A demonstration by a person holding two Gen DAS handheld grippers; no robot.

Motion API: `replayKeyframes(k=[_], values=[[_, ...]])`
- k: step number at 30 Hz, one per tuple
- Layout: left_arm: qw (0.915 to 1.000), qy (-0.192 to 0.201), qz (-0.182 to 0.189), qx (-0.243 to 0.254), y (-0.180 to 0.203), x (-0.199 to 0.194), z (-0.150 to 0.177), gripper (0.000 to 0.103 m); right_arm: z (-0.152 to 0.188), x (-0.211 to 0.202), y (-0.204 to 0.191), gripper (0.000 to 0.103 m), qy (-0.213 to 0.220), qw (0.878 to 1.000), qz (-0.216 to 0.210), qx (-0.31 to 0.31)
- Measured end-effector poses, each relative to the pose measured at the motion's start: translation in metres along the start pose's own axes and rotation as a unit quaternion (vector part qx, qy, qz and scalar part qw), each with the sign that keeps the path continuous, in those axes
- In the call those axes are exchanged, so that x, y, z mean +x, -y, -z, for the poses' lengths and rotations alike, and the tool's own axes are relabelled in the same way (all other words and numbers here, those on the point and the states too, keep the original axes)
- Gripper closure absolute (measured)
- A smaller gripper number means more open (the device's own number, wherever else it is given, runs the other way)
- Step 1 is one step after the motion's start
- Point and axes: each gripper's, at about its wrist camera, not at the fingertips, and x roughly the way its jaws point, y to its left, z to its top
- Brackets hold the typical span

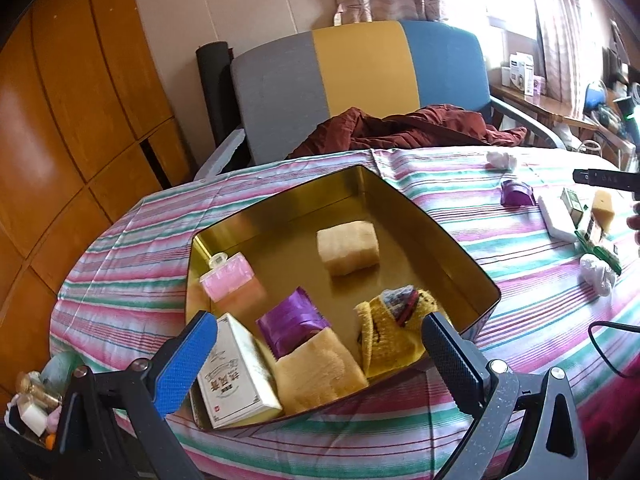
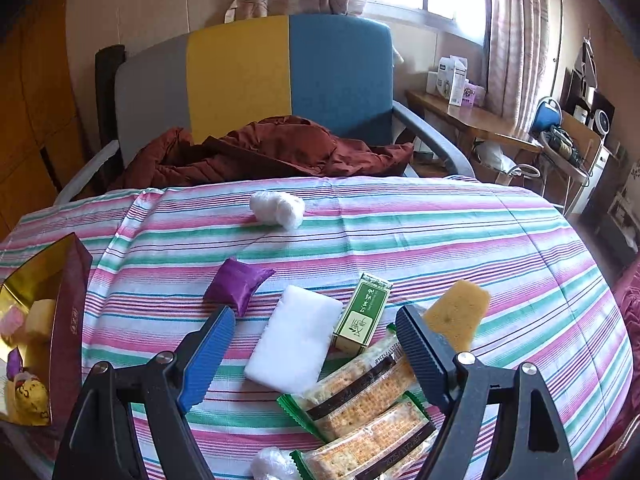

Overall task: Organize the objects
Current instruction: 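Grasp the plastic-wrapped cotton ball with the left tool while the right tool grasps the purple packet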

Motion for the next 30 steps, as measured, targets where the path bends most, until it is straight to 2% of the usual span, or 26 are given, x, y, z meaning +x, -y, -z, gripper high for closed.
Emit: replayKeyframes(k=[5, 11, 14, 18, 23, 27, 30], values=[[0.9997, 0.003, 0.011, 0.020, 0.012, 0.002, -0.010, 0.000, 0.000, 0.002, 0.008, 0.019, -0.009, 1.000, -0.009, 0.024], [0.9974, 0.001, 0.068, 0.024, 0.026, 0.008, -0.038, 0.000, -0.001, -0.001, 0.025, 0.019, -0.012, 0.998, -0.009, 0.068], [0.9961, -0.007, 0.085, 0.020, 0.036, 0.017, -0.058, 0.000, -0.001, 0.000, 0.030, 0.019, -0.015, 0.997, -0.011, 0.081], [0.9909, -0.031, 0.131, 0.003, 0.052, 0.033, -0.087, 0.000, -0.001, -0.001, 0.031, 0.019, -0.018, 0.996, -0.012, 0.084], [0.9801, -0.057, 0.190, -0.006, 0.085, 0.056, -0.124, 0.000, 0.000, -0.002, 0.037, 0.019, -0.021, 0.995, -0.017, 0.098], [0.9738, -0.070, 0.216, -0.005, 0.119, 0.078, -0.153, 0.000, 0.001, 0.000, 0.046, 0.019, -0.031, 0.992, -0.028, 0.123], [0.9739, -0.076, 0.214, 0.009, 0.147, 0.099, -0.172, 0.000, 0.003, 0.000, 0.053, 0.019, -0.037, 0.989, -0.025, 0.139]])
